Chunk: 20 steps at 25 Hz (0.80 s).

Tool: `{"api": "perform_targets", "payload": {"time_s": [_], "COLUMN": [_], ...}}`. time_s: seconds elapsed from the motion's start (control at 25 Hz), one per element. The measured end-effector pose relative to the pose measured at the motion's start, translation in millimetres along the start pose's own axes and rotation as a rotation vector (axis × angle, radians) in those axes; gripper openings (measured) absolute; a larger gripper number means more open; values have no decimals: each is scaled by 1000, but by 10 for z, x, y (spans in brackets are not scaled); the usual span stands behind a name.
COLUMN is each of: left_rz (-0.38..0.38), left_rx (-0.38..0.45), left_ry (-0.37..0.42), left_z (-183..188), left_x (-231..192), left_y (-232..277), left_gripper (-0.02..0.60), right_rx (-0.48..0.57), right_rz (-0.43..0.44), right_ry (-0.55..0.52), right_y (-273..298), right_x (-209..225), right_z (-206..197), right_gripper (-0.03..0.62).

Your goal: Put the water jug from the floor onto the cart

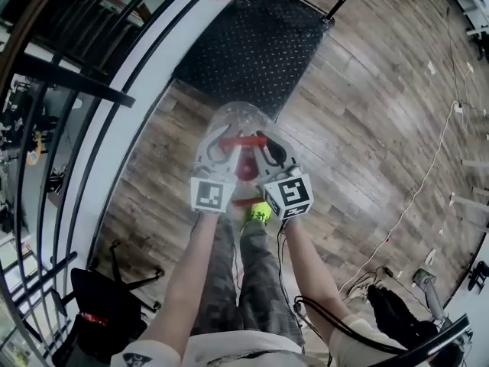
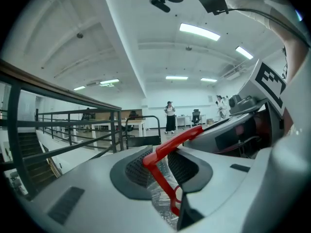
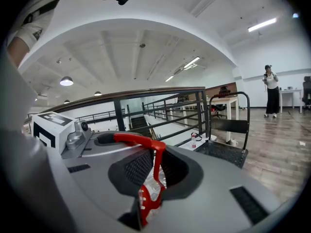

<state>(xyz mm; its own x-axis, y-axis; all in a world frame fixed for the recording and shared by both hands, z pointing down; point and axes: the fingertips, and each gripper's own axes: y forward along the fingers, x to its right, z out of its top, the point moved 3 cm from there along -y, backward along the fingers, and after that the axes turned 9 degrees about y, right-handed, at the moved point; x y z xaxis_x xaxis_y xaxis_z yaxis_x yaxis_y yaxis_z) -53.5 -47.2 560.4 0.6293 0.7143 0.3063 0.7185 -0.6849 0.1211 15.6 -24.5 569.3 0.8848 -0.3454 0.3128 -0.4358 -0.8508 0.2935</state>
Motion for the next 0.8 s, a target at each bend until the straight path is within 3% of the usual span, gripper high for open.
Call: {"api": "perform_targets", "payload": {"time_s": [0.24,0.44,0.6,0.8], "left_rz": [-25,-25,-35,-38], "left_rx": [4,62,54,85], "left_ry": [-43,-67,-111,-104], "left_z": [453,895,1069,1368], "left_x": [-254,-443,-535,-675], "left_y": [-25,-27,-155,-254], "left_gripper": [100,100,100,98], "right_rx": [32,76,99,104], "right_rz": [-22,-56,-83,-92], "right_ry": [-47,-77,-98,-100], "right_y": [-77,-170,-232,-293], "right_x": [-175,-296,-465,-630], "right_z": [611,1010,1198,1450], "right_gripper": [52,52,52,52]}}
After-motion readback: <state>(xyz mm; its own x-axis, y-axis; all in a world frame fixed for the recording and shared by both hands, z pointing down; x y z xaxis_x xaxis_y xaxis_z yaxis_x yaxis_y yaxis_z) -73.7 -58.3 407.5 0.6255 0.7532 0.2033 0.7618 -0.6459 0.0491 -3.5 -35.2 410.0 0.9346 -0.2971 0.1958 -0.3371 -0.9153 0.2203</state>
